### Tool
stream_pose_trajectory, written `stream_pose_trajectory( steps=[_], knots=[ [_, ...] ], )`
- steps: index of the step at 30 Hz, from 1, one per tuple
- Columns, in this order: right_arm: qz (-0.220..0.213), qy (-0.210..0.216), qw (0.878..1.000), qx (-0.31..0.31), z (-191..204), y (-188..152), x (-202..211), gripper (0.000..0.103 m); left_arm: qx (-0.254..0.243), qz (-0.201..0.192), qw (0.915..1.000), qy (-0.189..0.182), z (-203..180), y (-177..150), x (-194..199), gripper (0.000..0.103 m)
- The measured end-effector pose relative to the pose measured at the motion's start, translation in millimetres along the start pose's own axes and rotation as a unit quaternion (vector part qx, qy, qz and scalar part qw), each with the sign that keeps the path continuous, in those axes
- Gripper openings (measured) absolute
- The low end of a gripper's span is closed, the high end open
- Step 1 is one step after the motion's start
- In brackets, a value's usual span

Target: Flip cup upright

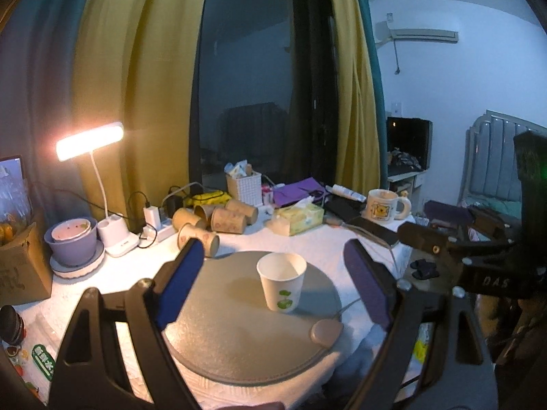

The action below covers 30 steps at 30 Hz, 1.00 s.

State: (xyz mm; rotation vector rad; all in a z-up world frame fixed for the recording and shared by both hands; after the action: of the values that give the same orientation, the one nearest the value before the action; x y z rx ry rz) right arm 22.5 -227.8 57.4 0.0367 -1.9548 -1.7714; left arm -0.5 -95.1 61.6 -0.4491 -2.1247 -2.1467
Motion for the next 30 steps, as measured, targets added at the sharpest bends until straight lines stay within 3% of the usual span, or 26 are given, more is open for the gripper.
stream_pose_trajectory(
  steps=[14, 30],
  knots=[
    [-0.030, 0.022, 0.999, 0.021, 15.0, 5.9, 13.4, 0.078, 0.000, -0.026, 0.9997, 0.006, 2.4, 4.8, 15.7, 0.085],
    [-0.029, 0.022, 0.999, 0.019, 17.0, 5.5, 13.0, 0.078, -0.002, -0.036, 0.9993, 0.008, 1.9, 5.9, 22.0, 0.085]
  ],
)
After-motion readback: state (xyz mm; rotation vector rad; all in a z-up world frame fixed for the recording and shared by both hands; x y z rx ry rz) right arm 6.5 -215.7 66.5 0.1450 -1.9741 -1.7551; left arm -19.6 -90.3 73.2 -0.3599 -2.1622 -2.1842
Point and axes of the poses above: each gripper's, at about its wrist camera, not at the fingertips, and x roughly against the way its jaws point, z to its left, y to its top, the point moved 5 cm from there along -x, roughly the way its jaws point, and after that the axes turned 1 degree about y, right-handed, at the moved point
